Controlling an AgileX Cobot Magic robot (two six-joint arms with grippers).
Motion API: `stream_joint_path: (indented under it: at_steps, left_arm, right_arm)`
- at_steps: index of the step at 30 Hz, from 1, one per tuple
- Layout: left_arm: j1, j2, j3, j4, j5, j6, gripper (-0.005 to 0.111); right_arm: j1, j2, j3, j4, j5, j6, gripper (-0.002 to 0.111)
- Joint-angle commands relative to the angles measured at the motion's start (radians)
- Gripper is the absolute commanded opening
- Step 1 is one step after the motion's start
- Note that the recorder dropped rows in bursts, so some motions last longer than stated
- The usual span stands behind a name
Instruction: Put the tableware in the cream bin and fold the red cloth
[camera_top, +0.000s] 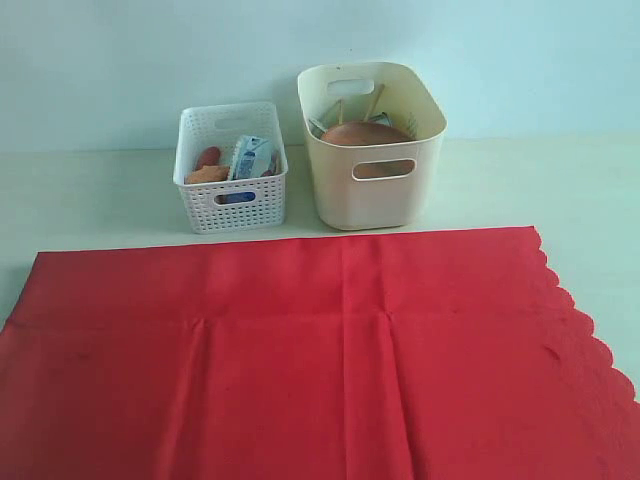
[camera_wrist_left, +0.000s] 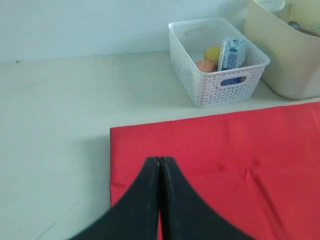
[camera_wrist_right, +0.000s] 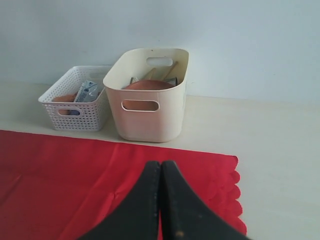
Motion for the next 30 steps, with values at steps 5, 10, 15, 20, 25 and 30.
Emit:
stream_joint_path:
  at_steps: [5, 10, 15, 20, 25, 30]
  left_arm:
    - [0.003, 0.060, -0.082, 0.000, -0.010, 0.001, 0.000]
    - [0.003, 0.060, -0.082, 0.000, -0.007, 0.001, 0.000]
    - [0.003, 0.060, -0.082, 0.000, -0.007, 0.001, 0.000]
    - [0.003, 0.060, -0.082, 0.000, -0.007, 0.001, 0.000]
    - [0.003, 0.060, -0.082, -0.011, -0.022, 0.001, 0.000]
    - [0.003, 0.104, -0.082, -0.029, -0.007, -0.014, 0.000]
  right_arm:
    - [0.001, -0.073, 0.007, 0.001, -0.003, -0.008, 0.000]
    - [0.001, -0.077, 0.007, 0.001, -0.002, -0.008, 0.000]
    - [0.001, -0.077, 0.007, 0.001, 0.001, -0.008, 0.000]
    - [0.001, -0.077, 0.007, 0.001, 0.007, -0.008, 0.000]
    - [0.001, -0.086, 0.007, 0.001, 0.009, -0.008, 0.000]
    - [0.001, -0.103, 0.007, 0.005, 0.009, -0.008, 0.000]
